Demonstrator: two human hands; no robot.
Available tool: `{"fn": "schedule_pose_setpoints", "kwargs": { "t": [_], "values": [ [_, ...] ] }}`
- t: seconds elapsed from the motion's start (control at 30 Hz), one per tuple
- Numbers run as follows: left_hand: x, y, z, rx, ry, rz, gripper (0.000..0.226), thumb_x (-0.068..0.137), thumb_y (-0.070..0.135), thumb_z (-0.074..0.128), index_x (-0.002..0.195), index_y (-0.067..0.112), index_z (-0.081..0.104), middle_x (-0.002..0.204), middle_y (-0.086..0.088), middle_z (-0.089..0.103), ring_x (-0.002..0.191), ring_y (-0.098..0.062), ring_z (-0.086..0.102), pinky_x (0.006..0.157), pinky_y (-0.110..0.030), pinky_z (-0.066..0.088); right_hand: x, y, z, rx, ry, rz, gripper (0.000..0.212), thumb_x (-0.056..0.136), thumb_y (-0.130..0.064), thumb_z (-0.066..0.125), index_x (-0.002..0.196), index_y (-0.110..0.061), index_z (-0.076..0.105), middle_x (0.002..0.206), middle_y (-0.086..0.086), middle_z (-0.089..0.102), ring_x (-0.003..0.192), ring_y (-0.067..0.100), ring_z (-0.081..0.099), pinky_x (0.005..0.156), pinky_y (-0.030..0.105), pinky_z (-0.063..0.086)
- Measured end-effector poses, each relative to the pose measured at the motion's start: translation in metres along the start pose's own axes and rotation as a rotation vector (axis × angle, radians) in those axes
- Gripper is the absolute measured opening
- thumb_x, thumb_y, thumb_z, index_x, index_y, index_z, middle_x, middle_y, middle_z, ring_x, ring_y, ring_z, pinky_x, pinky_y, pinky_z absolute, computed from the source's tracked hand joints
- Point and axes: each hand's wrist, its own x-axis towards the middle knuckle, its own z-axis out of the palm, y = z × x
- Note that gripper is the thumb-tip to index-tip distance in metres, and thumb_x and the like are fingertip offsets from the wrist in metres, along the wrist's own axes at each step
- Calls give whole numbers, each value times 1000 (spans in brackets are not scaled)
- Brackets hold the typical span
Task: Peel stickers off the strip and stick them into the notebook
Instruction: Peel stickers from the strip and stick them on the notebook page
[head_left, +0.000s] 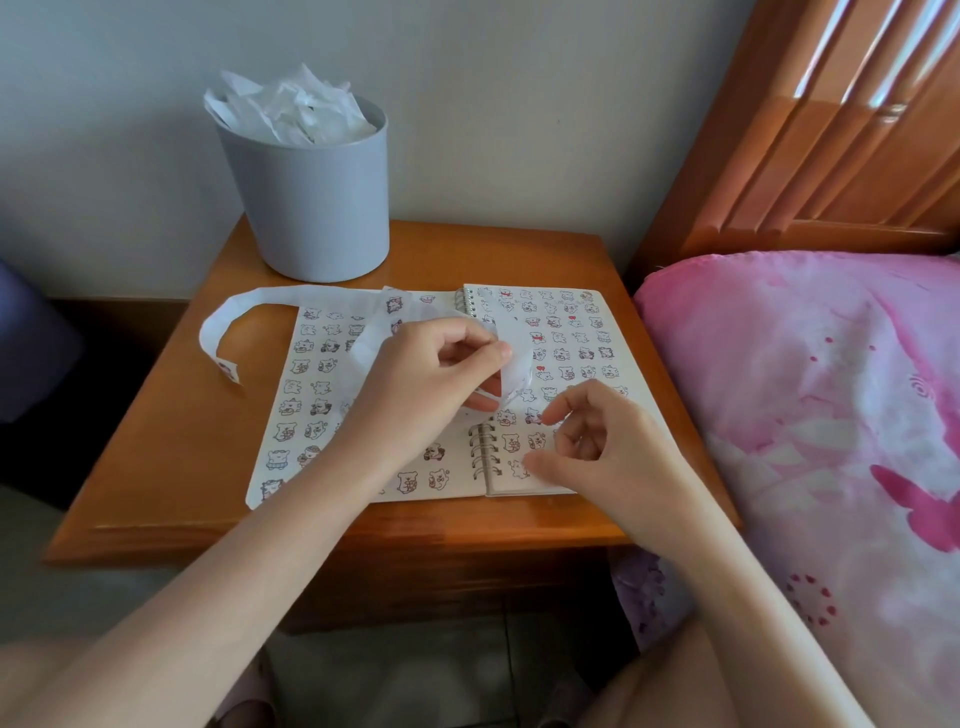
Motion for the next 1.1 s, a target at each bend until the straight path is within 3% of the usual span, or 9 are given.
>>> {"fn": "schedule_pose_setpoints", "kwargs": {
  "t": [0.27,0.43,0.6,0.77,0.9,1.1],
  "values": [
    [0,1,0,14,-12,7,13,88,22,61,92,13,70,81,0,71,68,-11,70,72,-35,59,1,1,5,-79,37,-19,20,74,-31,78,81,-25,60,63,-10,53,54,-4,47,52,14,39],
    [0,0,-1,-2,-7,14,15,91,25,58,92,15,68,83,-1,70,70,-12,70,79,-42,57,4,4,5,5,111,-64,11,82,-21,71,83,-24,61,70,-9,57,55,-1,47,53,12,39],
    [1,0,-1,-38,-23,3,18,91,27,56,96,15,68,86,1,72,77,-9,70,77,-31,58,7,-4,-1,160,230,-206,17,82,-26,70,98,-24,64,99,-14,66,84,6,62,69,20,50],
    [-1,4,0,-133,-46,3,18,92,20,54,98,8,67,85,-2,72,76,-9,70,63,-18,56,11,-9,2,198,228,-289,9,83,-15,70,90,-15,65,87,-10,68,83,11,64,72,29,53],
    [-2,4,1,-149,-51,9,18,92,20,54,100,8,66,85,-2,72,76,-10,71,63,-19,56,12,-10,4,240,209,-298,8,82,-16,71,88,-18,67,85,-10,68,81,13,64,70,39,54],
    [-3,4,2,-144,-30,25,18,92,21,55,102,9,65,85,0,71,78,-7,70,62,-19,56,11,-11,3,294,191,-273,10,79,-19,74,89,-21,69,86,-9,70,79,12,64,69,40,54]
  ]
}}
